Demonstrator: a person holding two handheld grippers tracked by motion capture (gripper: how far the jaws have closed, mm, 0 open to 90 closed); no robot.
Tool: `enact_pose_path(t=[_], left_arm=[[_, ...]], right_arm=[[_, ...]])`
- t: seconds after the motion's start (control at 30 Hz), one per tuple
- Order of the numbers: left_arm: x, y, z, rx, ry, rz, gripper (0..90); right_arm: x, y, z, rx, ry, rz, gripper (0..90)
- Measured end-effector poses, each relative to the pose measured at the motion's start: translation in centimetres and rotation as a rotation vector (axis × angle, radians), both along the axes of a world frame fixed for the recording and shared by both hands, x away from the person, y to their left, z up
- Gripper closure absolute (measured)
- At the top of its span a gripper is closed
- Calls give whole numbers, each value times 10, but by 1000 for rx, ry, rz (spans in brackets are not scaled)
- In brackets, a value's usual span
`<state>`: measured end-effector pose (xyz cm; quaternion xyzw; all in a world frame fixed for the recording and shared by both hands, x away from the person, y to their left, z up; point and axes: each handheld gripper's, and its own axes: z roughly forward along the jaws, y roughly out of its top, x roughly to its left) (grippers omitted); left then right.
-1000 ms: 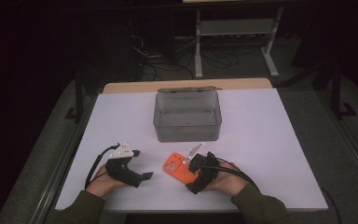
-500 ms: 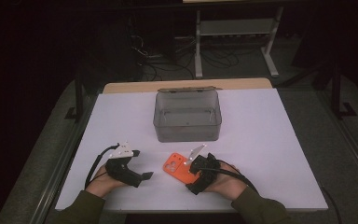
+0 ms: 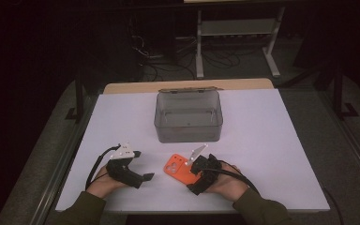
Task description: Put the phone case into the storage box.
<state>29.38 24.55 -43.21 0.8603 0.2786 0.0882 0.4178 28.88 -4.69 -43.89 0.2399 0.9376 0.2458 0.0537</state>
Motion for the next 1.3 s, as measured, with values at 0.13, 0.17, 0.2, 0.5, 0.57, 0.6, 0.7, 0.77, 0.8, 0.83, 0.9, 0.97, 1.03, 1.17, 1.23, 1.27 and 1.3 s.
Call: enact_pose_path(t=[0.13, 0.17, 0.2, 0.5, 0.57, 0.6, 0.7, 0.77, 0.8, 0.83, 0.9, 0.97, 1.03, 1.17, 1.23, 1.27, 1.3], left_arm=[[0, 0, 0, -1, 1, -1, 0], [0, 0, 0, 0, 1, -2, 0], [0, 0, 0, 0, 1, -2, 0], [0, 1, 0, -1, -2, 0, 0], [0, 1, 0, -2, -2, 1, 0], [0, 1, 0, -2, -2, 1, 0], [0, 1, 0, -1, -1, 0, 0], [0, 1, 0, -2, -1, 0, 0], [0, 1, 0, -2, -2, 1, 0], [0, 1, 0, -2, -2, 0, 0], [0, 1, 0, -3, -2, 0, 0], [0, 1, 1, -4, -2, 1, 0], [0, 2, 1, -7, -3, 1, 0], [0, 1, 2, -9, -6, -1, 0], [0, 1, 1, -5, -4, -1, 0], [0, 1, 1, -5, -4, -1, 0], [0, 1, 2, -7, -5, -2, 0]], right_arm=[[0, 0, 0, 0, -1, 0, 148], [0, 0, 0, 1, -1, 3, 148], [0, 0, 0, 2, -2, 5, 149], [1, -1, 0, 7, -8, 33, 151], [2, -1, 1, 7, -7, 39, 152], [1, -1, 1, 8, -6, 41, 152], [2, -2, 1, 9, -5, 55, 152], [2, -2, 1, 12, 0, 63, 153], [2, -2, 1, 13, 2, 68, 153], [2, -2, 1, 14, 2, 73, 153], [2, -3, 2, 17, 3, 83, 154], [2, -3, 3, 23, 10, 84, 155], [2, -3, 4, 30, 11, 89, 155], [2, -5, 7, 44, 16, 96, 156], [3, -6, 8, 49, 15, 102, 156], [3, -6, 8, 50, 13, 104, 156], [3, -7, 9, 52, 9, 108, 156]])
